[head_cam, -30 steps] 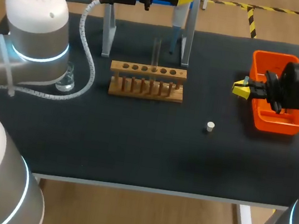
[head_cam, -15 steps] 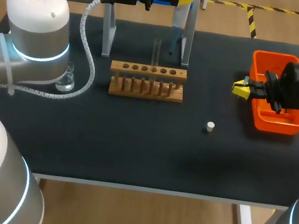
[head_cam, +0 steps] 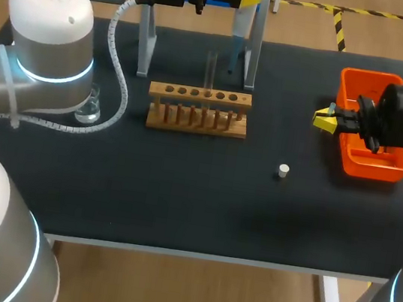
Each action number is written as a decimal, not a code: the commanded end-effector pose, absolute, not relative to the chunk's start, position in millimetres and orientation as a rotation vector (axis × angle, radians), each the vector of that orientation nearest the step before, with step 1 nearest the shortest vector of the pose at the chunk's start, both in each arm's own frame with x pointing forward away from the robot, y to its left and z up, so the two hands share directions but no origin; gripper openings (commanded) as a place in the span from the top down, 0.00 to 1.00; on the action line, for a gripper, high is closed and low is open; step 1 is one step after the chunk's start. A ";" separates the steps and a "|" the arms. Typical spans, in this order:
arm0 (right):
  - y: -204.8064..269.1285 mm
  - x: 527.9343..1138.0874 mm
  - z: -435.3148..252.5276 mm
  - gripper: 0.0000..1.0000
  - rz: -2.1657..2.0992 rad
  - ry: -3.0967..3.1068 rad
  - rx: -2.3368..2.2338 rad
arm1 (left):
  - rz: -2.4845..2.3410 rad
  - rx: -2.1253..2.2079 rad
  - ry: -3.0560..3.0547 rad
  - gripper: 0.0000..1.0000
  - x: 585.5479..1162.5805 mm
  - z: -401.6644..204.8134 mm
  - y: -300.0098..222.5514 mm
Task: Invert the test tube, pick up the pipette, mount the tip to pipette, aspirate from beaker and dispense into the tube, eject the tip, return the pipette, and cap with the stopper.
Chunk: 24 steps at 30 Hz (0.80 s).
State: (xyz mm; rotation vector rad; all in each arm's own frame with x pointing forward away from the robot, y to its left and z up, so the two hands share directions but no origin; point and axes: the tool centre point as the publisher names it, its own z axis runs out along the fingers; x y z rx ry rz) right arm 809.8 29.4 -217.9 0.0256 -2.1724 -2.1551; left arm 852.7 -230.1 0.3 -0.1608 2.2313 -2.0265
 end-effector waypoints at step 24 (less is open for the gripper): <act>31.4 809.0 -217.4 1.00 -2.153 -2.177 0.027 | -2.027 -0.160 2.234 1.00 853.3 0.9 -229.9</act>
